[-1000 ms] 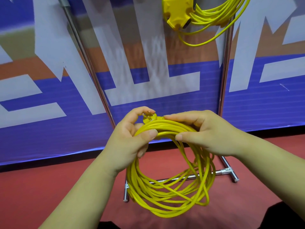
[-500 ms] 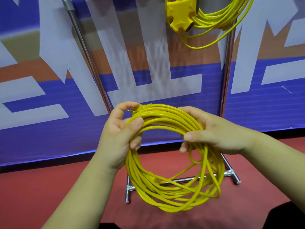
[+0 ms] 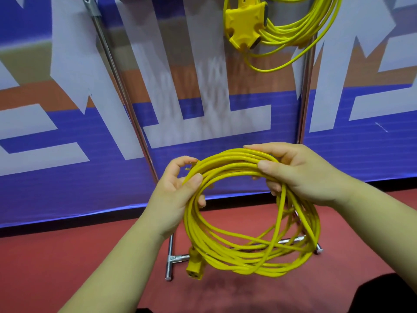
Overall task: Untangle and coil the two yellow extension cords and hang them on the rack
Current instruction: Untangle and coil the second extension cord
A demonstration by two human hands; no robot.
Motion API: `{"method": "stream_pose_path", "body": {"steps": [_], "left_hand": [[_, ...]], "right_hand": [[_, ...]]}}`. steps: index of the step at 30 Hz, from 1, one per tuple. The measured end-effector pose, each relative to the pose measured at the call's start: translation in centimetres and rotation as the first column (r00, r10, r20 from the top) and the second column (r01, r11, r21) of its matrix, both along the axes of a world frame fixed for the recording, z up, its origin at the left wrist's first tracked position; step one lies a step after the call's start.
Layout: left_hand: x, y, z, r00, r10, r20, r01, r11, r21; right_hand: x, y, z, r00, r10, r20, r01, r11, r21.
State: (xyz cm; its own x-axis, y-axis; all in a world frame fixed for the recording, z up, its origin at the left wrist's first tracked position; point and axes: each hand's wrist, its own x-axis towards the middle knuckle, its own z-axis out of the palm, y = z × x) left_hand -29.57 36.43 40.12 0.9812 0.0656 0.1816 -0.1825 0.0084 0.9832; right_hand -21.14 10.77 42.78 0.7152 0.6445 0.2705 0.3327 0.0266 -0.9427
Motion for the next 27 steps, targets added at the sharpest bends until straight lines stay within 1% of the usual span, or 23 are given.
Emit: {"method": "stream_pose_path", "body": {"steps": [2, 3, 4, 6, 8, 9, 12, 14, 18, 20, 24, 27], "left_hand": [[0.2, -0.2, -0.5, 0.998, 0.023, -0.053, -0.021, 0.999, 0.041], [0.2, -0.3, -0.6, 0.996, 0.066, -0.064, -0.058, 0.991, 0.118], [0.3, -0.3, -0.7, 0.991, 0.12, -0.055, -0.104, 0.968, 0.229], [0.3, -0.3, -0.6, 0.983, 0.178, 0.038, -0.176, 0.883, 0.435], [0.1, -0.6, -0.4, 0.985, 0.124, 0.118, -0.169, 0.813, 0.557], [0.0, -0.9, -0.3, 0.988, 0.083, 0.129, -0.144, 0.793, 0.592], [0.1, -2.0, 0.0, 0.989, 0.018, 0.147, -0.109, 0.763, 0.638], [0.6, -2.3, 0.3, 0.986, 0.008, 0.168, -0.115, 0.764, 0.634], [1.3, -1.8, 1.2, 0.99, -0.052, 0.128, -0.022, 0.856, 0.516], [1.4, -1.4, 1.8, 0.987, -0.063, 0.148, -0.012, 0.889, 0.458], [1.3, -0.5, 2.7, 0.978, -0.007, 0.208, -0.067, 0.936, 0.345], [1.4, -0.2, 2.8, 0.976, 0.05, 0.213, -0.114, 0.947, 0.301]], "right_hand": [[0.1, -0.1, 0.1, 0.999, -0.021, 0.032, 0.022, 0.999, -0.032], [0.2, -0.1, 0.1, 0.999, -0.027, 0.046, 0.029, 0.998, -0.05], [0.2, 0.0, 0.0, 0.998, -0.026, 0.059, 0.03, 0.997, -0.07], [0.2, 0.2, -0.2, 0.998, -0.007, 0.062, 0.014, 0.994, -0.111], [0.0, 0.5, -0.3, 0.999, 0.03, 0.042, -0.023, 0.99, -0.143], [0.0, 0.7, -0.4, 0.998, 0.049, 0.038, -0.043, 0.987, -0.157], [-0.2, 1.4, -0.2, 0.996, 0.076, 0.036, -0.069, 0.985, -0.155], [-0.2, 1.6, 0.1, 0.997, 0.083, 0.0, -0.082, 0.988, -0.133], [0.2, 1.2, 0.7, 0.984, 0.153, -0.088, -0.166, 0.972, -0.167], [0.6, 0.9, 0.9, 0.979, 0.176, -0.105, -0.194, 0.959, -0.208], [1.3, 0.9, 1.2, 0.979, 0.18, -0.093, -0.199, 0.939, -0.28], [1.5, 1.5, 1.2, 0.982, 0.165, -0.092, -0.185, 0.942, -0.281]]}}
